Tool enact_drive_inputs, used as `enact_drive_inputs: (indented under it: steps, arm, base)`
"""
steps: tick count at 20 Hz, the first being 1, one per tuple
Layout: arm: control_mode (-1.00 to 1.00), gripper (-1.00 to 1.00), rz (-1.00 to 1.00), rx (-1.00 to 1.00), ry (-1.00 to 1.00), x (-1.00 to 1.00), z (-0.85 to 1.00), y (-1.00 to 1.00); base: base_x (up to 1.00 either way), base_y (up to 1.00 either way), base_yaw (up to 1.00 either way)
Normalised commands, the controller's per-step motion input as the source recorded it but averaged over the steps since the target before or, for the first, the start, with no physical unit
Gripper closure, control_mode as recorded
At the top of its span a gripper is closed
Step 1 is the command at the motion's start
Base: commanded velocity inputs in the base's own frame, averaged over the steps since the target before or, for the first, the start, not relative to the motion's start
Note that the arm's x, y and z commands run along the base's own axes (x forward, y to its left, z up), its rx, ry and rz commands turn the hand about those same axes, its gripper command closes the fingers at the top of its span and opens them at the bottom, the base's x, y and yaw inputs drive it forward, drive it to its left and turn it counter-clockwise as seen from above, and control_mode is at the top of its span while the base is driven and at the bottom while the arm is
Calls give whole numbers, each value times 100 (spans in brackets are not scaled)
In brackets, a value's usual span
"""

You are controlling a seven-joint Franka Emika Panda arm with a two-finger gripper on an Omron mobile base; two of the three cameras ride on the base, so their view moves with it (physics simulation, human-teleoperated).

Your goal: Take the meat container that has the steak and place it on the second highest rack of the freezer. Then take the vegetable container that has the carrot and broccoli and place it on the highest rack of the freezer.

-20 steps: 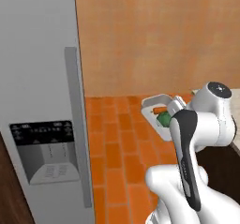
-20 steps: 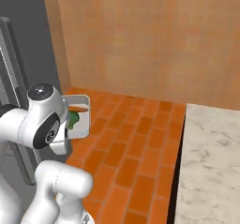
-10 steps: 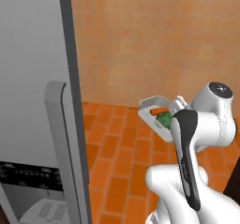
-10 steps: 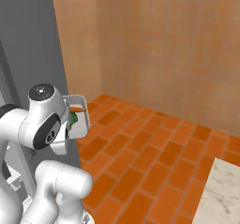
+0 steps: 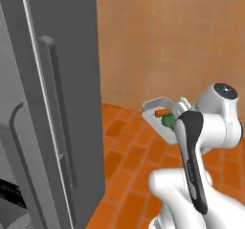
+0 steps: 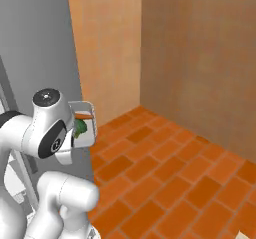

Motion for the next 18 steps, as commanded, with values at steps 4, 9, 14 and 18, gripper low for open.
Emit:
enact_drive_inputs:
  steps: [4,9,14,18]
  arm:
    - [100,100,0,0,0,0,0,0]
    - [100,100,0,0,0,0,0,0]
    - [100,100,0,0,0,0,0,0]
    - [100,100,0,0,0,0,0,0]
  base:
    - [1,-26,67]
    - [46,-47,71]
    - [33,-66,77]
    - [9,-41,75]
